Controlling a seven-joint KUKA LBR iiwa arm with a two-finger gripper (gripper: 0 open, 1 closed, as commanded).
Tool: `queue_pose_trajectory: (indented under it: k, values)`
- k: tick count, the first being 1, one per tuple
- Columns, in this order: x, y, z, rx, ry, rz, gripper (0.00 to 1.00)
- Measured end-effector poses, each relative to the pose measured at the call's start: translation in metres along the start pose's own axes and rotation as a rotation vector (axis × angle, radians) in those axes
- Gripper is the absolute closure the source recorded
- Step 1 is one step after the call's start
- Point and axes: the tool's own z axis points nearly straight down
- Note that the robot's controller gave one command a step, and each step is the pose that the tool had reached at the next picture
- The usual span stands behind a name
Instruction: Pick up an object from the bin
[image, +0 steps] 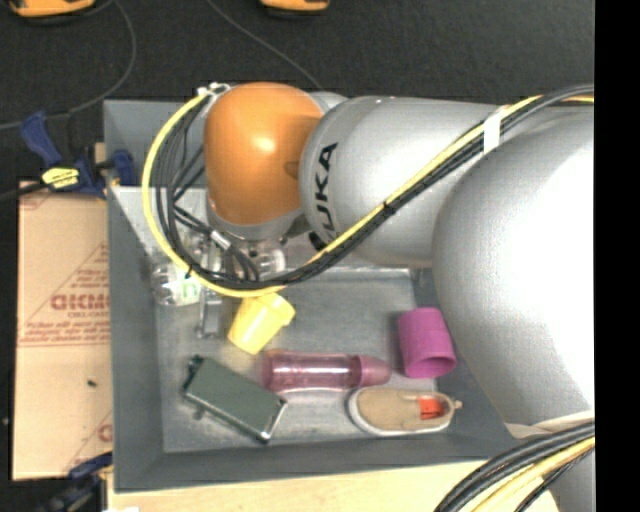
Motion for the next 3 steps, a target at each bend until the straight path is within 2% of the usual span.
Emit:
queue_pose_trajectory:
  k: [1,2,3]
  values:
    - [-0.002,-0.001,-0.005,-0.002,-0.008,0.005,0.0]
    - [-0.007,-0.029,-0.075,-0.001,-0.003,0.106,0.0]
    - [-0.033,-0.096,-0.013,-0.001,-0.014,-0.052,0.0]
